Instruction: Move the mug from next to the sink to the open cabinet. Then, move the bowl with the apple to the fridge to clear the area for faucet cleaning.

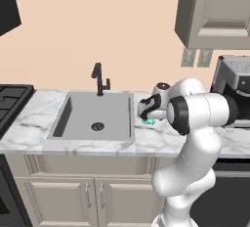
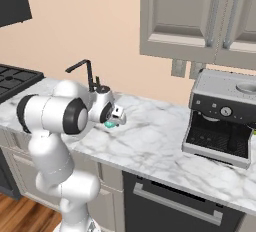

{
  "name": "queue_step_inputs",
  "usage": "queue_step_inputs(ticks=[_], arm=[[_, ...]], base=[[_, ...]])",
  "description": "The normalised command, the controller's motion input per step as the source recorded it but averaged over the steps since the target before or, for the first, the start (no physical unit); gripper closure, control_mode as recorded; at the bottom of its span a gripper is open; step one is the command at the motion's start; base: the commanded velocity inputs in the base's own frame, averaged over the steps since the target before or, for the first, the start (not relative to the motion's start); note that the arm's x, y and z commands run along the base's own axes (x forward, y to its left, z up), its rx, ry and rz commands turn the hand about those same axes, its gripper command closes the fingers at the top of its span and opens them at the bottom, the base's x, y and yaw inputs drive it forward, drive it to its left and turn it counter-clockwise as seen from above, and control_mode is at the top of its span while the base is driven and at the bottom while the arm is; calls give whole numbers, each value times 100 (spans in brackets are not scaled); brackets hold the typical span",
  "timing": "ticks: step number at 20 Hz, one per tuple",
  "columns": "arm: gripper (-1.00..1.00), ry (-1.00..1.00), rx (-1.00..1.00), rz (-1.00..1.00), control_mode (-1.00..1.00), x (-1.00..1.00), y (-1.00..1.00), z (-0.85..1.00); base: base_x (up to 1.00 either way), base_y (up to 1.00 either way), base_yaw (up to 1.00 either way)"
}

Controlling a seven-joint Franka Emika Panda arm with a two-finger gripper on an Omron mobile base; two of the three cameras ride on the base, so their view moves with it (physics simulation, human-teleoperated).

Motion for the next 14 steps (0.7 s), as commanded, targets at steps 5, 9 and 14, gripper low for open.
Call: queue_step_inputs(ticks=[5,9,14], arm=[[-100,0,0,0,-100,41,0,-16],[-100,0,0,1,-100,-27,3,-7],[-100,0,0,0,-100,-24,3,-1]], base=[[0,0,0],[0,0,0],[0,0,0]])
